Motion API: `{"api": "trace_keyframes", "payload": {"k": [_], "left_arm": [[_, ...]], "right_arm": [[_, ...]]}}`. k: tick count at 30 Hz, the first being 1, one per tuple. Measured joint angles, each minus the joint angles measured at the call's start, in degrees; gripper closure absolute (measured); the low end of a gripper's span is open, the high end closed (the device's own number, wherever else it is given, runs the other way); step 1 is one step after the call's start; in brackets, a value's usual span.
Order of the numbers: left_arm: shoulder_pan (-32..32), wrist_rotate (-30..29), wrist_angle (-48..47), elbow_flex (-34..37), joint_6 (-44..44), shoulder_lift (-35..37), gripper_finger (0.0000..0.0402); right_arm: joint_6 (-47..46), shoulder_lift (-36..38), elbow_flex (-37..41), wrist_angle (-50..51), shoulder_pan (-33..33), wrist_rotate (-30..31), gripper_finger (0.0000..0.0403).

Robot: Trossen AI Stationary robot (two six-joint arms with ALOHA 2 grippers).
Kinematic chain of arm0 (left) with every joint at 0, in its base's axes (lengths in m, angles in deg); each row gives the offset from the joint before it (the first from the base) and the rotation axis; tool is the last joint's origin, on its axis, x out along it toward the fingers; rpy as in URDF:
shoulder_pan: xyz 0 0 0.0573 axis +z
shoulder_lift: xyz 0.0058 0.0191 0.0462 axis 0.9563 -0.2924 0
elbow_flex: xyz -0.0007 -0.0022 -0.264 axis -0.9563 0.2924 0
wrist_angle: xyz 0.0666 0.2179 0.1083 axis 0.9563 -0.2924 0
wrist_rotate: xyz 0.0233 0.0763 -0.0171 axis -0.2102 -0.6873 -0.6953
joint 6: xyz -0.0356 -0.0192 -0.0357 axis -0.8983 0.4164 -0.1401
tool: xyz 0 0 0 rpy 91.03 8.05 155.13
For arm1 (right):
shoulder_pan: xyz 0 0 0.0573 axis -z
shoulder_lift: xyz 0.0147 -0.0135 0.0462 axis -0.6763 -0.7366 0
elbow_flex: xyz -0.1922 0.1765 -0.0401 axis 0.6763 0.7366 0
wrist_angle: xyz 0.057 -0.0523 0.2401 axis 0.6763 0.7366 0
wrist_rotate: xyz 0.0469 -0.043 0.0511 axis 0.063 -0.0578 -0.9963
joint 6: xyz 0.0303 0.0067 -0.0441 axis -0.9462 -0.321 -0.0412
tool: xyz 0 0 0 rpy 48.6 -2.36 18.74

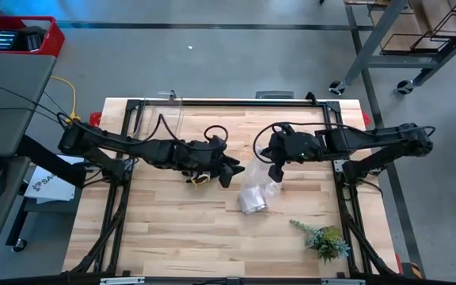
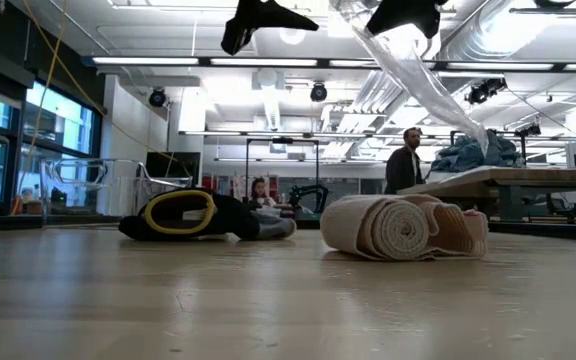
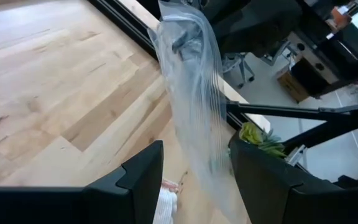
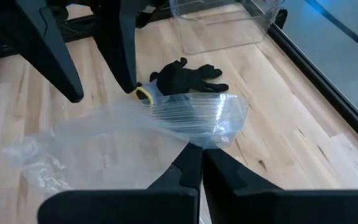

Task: Roll bandage
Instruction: Put the white-brown bandage into the transparent zip bag

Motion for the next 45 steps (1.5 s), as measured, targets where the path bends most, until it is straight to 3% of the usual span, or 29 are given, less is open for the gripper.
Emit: {"api": "trace_keyframes", "payload": {"k": [25, 35, 39, 43, 45], "left_arm": [[0.0, 1.0, -1.2, 0.1, -1.6, -2.6, 0.0220], [0.7, -1.9, -1.4, 0.0, -3.1, -4.0, 0.0222], [0.7, -2.1, -1.6, 0.0, -3.2, -4.0, 0.0261], [0.7, -1.7, -3.9, 0.0, -3.1, -4.0, 0.0363], [0.9, -1.4, -4.7, 0.0, -3.2, -4.0, 0.0389]], "right_arm": [[0.0, -0.6, 0.0, -1.7, 0.3, -0.2, 0.0403], [0.0, -0.6, 0.0, -2.7, 0.3, -0.3, 0.0403], [0.0, -0.6, 0.0, -2.7, 0.3, -2.0, 0.0403], [0.1, -0.6, 0.0, -2.7, 0.3, -3.3, 0.0403], [0.0, -0.6, 0.0, -2.8, 0.3, -3.5, 0.0403]]}}
